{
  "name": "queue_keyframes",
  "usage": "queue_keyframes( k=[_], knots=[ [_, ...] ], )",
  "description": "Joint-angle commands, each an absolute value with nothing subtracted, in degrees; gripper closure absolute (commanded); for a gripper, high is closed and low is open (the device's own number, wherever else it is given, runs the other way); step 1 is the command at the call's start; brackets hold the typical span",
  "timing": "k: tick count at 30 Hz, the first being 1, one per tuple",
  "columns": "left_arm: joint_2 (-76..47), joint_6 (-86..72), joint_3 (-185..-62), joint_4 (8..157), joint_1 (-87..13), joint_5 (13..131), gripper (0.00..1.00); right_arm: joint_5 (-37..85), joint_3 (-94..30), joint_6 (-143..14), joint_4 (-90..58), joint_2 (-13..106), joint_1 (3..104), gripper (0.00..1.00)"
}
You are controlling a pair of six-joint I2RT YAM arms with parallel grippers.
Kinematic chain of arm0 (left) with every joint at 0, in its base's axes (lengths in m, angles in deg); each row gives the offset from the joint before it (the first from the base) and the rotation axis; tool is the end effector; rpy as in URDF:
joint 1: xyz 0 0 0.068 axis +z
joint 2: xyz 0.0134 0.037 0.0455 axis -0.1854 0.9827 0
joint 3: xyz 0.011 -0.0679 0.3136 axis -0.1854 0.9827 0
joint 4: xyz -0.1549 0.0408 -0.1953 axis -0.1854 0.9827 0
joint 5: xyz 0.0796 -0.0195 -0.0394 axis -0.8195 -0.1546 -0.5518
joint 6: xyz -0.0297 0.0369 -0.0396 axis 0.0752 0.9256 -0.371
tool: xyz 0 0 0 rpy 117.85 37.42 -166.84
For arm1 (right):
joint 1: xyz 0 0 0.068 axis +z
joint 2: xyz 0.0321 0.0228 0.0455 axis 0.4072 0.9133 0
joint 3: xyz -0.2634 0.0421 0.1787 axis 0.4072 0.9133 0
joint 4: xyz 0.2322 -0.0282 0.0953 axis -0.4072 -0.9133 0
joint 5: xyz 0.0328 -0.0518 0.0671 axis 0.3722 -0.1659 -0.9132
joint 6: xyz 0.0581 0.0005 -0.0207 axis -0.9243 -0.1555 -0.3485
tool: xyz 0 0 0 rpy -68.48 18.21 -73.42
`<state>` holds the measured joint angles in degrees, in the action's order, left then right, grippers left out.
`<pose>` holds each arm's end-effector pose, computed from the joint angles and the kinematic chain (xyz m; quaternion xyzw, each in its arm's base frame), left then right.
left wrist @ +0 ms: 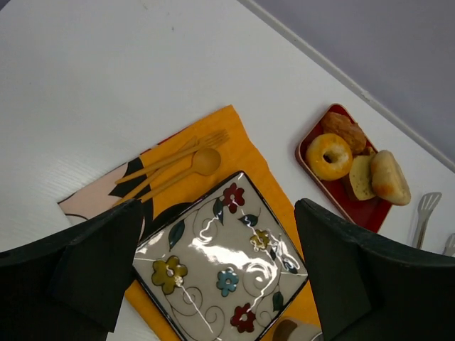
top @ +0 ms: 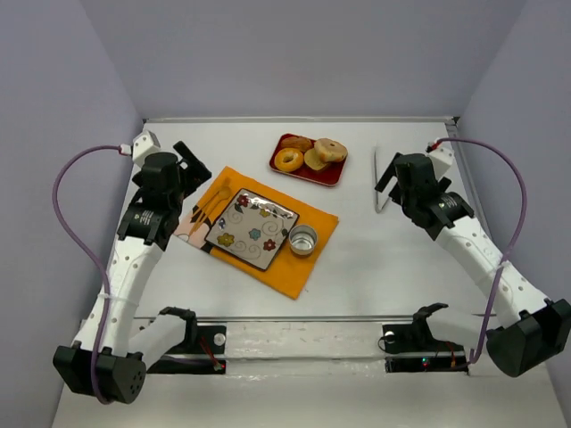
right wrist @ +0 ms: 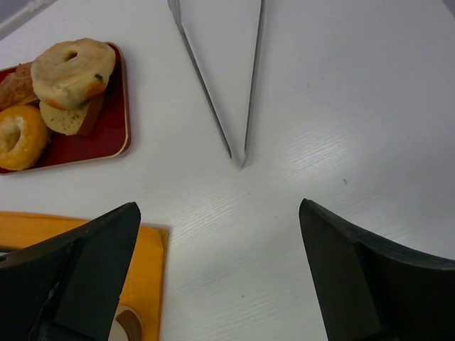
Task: Place the bread
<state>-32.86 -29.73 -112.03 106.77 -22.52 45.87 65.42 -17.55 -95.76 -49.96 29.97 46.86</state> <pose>0.1902 -0.0253 0.4152 -0.2434 0.7688 -0.1108 0.5809 0.2066 0.0585 0.3723 0.2424 0.8353 -0.0162 0.4932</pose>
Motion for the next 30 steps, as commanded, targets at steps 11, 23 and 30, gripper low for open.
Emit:
queue_keyframes(
  k=[11, 23, 30],
  knots=[
    [-23.41, -29.33, -119.08, 102.41, -22.46, 54.96, 0.01, 69.65, -33.02, -92.68, -57.82, 34.95, 46.79, 0.0],
    [-24.29, -28.01, -117.33, 105.41, -22.55, 54.7, 0.01, 54.26, -28.82, -86.34, -49.75, 49.36, 37.92, 0.0],
    [-23.85, -27.66, -117.15, 103.91, -22.46, 54.97, 0.01, 45.2, -32.66, -73.5, -38.12, 63.67, 35.45, 0.0]
  ],
)
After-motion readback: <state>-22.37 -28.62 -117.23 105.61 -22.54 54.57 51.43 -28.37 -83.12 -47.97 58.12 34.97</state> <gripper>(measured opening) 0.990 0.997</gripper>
